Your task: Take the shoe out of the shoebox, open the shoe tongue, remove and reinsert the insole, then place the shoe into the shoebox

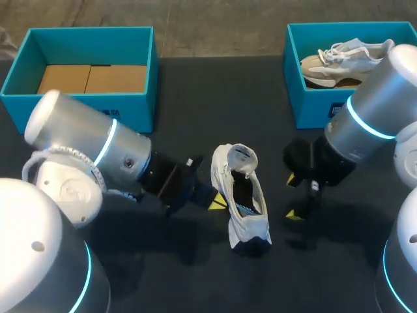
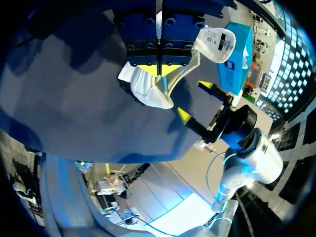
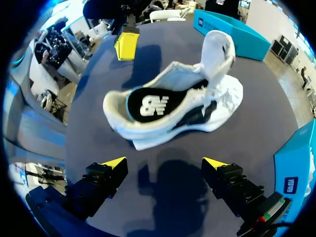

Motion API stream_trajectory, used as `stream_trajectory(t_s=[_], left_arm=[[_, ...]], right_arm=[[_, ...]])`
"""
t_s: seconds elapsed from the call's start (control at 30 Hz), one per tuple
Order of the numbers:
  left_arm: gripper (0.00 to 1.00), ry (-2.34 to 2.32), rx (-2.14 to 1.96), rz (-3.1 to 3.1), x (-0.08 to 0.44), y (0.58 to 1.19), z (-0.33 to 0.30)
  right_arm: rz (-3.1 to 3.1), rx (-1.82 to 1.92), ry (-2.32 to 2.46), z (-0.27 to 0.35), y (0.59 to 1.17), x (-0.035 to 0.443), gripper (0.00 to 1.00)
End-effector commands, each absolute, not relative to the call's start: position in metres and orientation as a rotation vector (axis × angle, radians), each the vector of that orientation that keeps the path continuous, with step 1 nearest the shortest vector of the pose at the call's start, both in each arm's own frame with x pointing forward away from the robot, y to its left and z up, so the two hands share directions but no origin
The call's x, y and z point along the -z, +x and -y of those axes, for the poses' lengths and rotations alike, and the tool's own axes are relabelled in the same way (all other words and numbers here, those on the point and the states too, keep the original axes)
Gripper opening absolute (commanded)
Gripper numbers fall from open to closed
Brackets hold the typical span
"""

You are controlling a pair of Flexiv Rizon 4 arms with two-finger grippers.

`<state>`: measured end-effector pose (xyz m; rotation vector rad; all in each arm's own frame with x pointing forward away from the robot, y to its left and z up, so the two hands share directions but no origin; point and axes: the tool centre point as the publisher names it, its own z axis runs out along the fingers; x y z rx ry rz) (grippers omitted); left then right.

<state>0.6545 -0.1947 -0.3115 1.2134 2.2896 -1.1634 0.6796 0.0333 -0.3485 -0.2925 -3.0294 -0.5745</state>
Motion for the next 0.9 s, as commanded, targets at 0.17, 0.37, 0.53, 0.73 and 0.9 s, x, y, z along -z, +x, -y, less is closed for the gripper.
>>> stream_trajectory(t_s=[0.17,0.37,0.53,0.73,0.9], left_arm=[[0.00,1.484,0.940,-2.506,0.298,0.652,0.191],[0.00,1.561,0.843,-2.528,0.293,0.652,0.190],[0.00,1.561,0.843,-2.528,0.293,0.652,0.190],[0.00,1.561,0.843,-2.528,0.293,0.652,0.190],[0.00,1.561,0.843,-2.528,0.293,0.652,0.190]], right_arm=[[3.040,0.585,-0.221,0.016,0.675,0.321,1.00],[3.024,0.625,-0.103,0.033,0.681,0.317,1.00],[3.024,0.625,-0.103,0.033,0.681,0.317,1.00],[3.024,0.625,-0.103,0.033,0.681,0.317,1.00],[3.024,0.625,-0.103,0.033,0.681,0.317,1.00]])
